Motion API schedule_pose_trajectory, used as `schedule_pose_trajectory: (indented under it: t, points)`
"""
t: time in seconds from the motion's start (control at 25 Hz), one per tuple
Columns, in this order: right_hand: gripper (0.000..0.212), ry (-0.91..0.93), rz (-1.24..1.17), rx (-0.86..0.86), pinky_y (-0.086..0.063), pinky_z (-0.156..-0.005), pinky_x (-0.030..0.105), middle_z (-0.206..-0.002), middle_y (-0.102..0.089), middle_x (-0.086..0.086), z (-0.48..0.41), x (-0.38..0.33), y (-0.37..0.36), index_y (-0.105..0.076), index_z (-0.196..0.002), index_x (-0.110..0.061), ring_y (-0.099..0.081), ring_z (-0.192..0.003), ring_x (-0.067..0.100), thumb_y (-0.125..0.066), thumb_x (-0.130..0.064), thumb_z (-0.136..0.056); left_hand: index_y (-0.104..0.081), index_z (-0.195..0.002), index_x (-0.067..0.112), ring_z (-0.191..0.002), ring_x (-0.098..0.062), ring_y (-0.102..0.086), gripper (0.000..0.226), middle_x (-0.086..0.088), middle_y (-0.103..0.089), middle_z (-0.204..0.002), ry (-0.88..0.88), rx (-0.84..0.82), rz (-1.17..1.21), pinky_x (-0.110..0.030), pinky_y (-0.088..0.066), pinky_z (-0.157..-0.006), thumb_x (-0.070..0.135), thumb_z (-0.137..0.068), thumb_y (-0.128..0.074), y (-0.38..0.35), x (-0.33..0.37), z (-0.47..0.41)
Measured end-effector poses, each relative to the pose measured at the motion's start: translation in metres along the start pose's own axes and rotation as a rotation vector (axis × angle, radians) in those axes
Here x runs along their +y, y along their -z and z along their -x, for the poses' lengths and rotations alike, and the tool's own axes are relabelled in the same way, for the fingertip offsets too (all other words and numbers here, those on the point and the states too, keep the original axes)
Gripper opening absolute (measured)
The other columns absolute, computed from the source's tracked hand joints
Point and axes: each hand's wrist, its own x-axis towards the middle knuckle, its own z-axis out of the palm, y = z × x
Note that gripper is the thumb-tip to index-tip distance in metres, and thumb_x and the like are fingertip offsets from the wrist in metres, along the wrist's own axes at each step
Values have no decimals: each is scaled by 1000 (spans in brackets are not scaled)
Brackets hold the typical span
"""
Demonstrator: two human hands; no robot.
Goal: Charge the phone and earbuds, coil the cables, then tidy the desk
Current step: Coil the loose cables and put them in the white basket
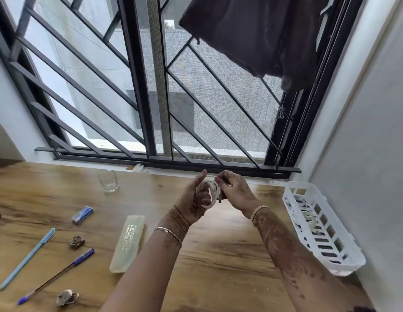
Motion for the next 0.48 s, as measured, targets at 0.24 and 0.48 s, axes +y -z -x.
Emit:
schedule_pose_trajectory:
  t: [0.24,0.48]
  points:
    - [10,-61,-391,154,-52,-53,19,-74,-63,2,2,8,-12,-65,-79,-9,-59,-59,8,-65,-9,-89,-43,-40,19,-20,-7,-21,50,8,-28,-29,18,-33,6,-11,-10,-33,45,-80,-59,-1,-4,1]
    - [13,-36,-418,252,-48,-54,16,-70,-69,-3,4,15,-18,-69,-77,-17,-61,-57,0,-68,-9,-87,-42,-40,19,-20,-6,-22,52,9,-28,-28,52,-86,64,-11,-8,-35,45,-83,-57,-4,-4,1]
